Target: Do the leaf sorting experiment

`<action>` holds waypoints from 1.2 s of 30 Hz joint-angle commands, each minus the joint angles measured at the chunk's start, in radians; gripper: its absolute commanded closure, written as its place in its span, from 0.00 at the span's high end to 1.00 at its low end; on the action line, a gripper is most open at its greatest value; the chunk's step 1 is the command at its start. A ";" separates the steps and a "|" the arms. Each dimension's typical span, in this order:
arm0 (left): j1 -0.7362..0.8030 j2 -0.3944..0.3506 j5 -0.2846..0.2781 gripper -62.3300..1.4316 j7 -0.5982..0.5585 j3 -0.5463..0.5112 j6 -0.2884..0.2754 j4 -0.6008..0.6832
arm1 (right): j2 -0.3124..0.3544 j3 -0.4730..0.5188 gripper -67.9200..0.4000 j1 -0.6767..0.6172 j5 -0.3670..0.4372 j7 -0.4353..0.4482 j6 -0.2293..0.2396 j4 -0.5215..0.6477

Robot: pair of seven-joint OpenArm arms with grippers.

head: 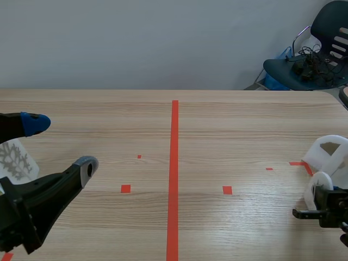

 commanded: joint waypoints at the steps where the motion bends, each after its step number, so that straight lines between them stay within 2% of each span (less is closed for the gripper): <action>1: -0.001 -0.001 -0.010 1.00 -0.014 -0.003 -0.001 0.011 | 0.005 -0.002 0.03 0.014 0.006 0.021 -0.001 0.024; 4: -0.001 -0.001 -0.010 1.00 -0.014 -0.003 -0.001 0.011 | 0.005 -0.002 0.03 0.014 0.004 0.065 -0.001 0.015; 6: -0.001 -0.001 -0.010 1.00 -0.014 -0.003 -0.001 0.011 | 0.005 -0.002 0.06 0.014 -0.004 0.071 -0.001 0.014; 14: -0.001 -0.001 -0.010 1.00 -0.014 -0.003 -0.001 0.011 | 0.006 -0.002 0.35 0.018 -0.005 0.080 0.000 0.015; 19: -0.001 -0.001 -0.010 1.00 -0.014 -0.003 -0.001 0.011 | 0.008 -0.002 0.37 0.036 -0.004 0.086 0.013 0.043; 23: -0.001 -0.001 -0.010 1.00 -0.014 -0.003 -0.001 0.011 | 0.008 -0.002 0.37 0.036 -0.005 0.075 0.015 0.135; 26: -0.001 -0.001 -0.010 1.00 -0.014 -0.003 -0.001 0.011 | 0.008 -0.002 0.44 0.035 -0.005 0.040 0.015 0.225; 28: -0.001 -0.001 -0.010 1.00 -0.014 -0.003 -0.001 0.011 | 0.008 -0.002 0.48 0.035 -0.005 0.012 0.015 0.291; 32: -0.001 -0.001 -0.010 1.00 -0.014 -0.003 -0.001 0.011 | 0.008 -0.002 0.50 0.029 -0.005 -0.067 0.016 0.436; 34: -0.001 -0.001 -0.010 1.00 -0.014 -0.003 -0.001 0.011 | 0.019 -0.002 0.50 0.016 -0.001 -0.112 0.044 0.505; 36: -0.001 -0.001 -0.010 1.00 -0.014 -0.003 -0.002 0.011 | 0.040 -0.002 0.50 -0.005 0.024 -0.144 0.105 0.562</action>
